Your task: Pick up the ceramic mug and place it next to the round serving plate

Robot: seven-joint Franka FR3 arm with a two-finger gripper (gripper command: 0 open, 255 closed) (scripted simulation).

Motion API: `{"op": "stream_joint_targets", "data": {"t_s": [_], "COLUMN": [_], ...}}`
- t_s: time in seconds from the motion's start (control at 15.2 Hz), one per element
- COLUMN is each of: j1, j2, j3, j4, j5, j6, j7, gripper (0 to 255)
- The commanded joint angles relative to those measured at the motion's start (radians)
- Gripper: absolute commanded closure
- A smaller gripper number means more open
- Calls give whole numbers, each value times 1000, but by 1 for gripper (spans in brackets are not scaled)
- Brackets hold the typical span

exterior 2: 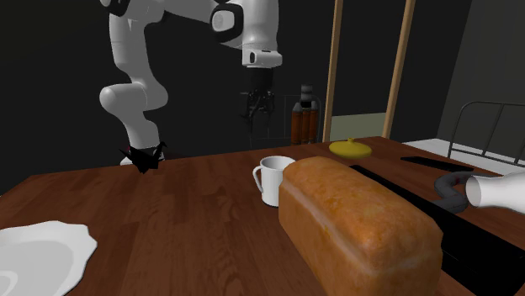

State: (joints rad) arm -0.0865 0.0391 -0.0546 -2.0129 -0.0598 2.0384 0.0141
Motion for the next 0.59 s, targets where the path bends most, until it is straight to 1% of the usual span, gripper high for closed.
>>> {"op": "stream_joint_targets", "data": {"t_s": [0.0,0.4,0.53], "j1": [-6,-29,-30], "j2": [84,319,331], "j3": [-5,-16,-16], "j4": [73,318,319], "j5": [3,16,17], "j6": [14,12,23], "j7": [-10,-39,-40], "gripper": [0,0,0]}}
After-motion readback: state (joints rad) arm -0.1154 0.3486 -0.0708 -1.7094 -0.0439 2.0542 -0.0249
